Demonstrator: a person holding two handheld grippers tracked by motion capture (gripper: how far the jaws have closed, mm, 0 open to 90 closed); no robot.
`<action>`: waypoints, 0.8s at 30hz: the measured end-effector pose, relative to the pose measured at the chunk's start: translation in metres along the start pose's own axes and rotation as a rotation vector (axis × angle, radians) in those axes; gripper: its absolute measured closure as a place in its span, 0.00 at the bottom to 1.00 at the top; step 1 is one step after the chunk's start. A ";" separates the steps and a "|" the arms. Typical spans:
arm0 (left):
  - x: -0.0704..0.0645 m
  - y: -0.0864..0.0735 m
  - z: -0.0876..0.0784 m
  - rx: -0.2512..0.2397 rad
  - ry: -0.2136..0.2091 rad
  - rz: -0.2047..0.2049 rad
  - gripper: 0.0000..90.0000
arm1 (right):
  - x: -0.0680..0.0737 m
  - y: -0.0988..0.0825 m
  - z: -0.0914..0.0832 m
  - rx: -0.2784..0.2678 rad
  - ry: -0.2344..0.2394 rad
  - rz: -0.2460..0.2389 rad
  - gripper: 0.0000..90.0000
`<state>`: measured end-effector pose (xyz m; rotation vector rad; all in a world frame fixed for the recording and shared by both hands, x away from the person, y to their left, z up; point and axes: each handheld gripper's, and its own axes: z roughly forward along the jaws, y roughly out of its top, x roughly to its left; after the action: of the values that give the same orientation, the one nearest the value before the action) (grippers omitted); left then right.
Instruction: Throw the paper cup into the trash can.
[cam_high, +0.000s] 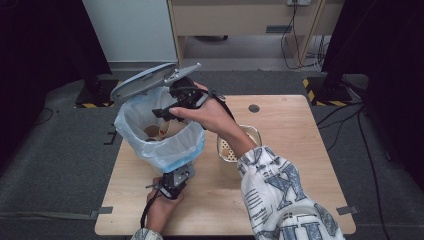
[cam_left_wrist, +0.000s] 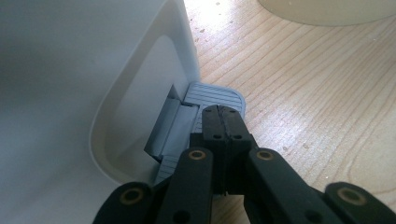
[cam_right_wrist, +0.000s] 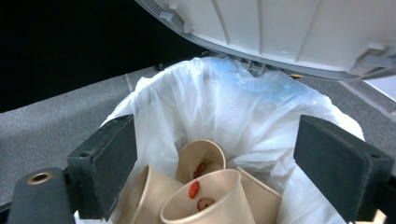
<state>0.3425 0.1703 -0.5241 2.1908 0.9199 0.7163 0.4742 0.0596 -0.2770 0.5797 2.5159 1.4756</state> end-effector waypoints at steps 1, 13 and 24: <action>0.000 0.000 0.000 0.000 0.000 0.000 0.99 | -0.001 -0.001 -0.001 0.000 -0.001 0.001 0.14; 0.000 0.000 0.000 -0.001 0.001 0.003 0.99 | -0.011 -0.008 -0.015 -0.025 -0.044 0.024 0.11; 0.000 0.000 0.000 0.000 0.002 0.003 0.99 | -0.026 -0.017 -0.038 -0.045 -0.095 0.049 0.09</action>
<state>0.3424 0.1701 -0.5241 2.1923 0.9182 0.7200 0.4811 0.0107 -0.2744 0.6915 2.4070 1.4808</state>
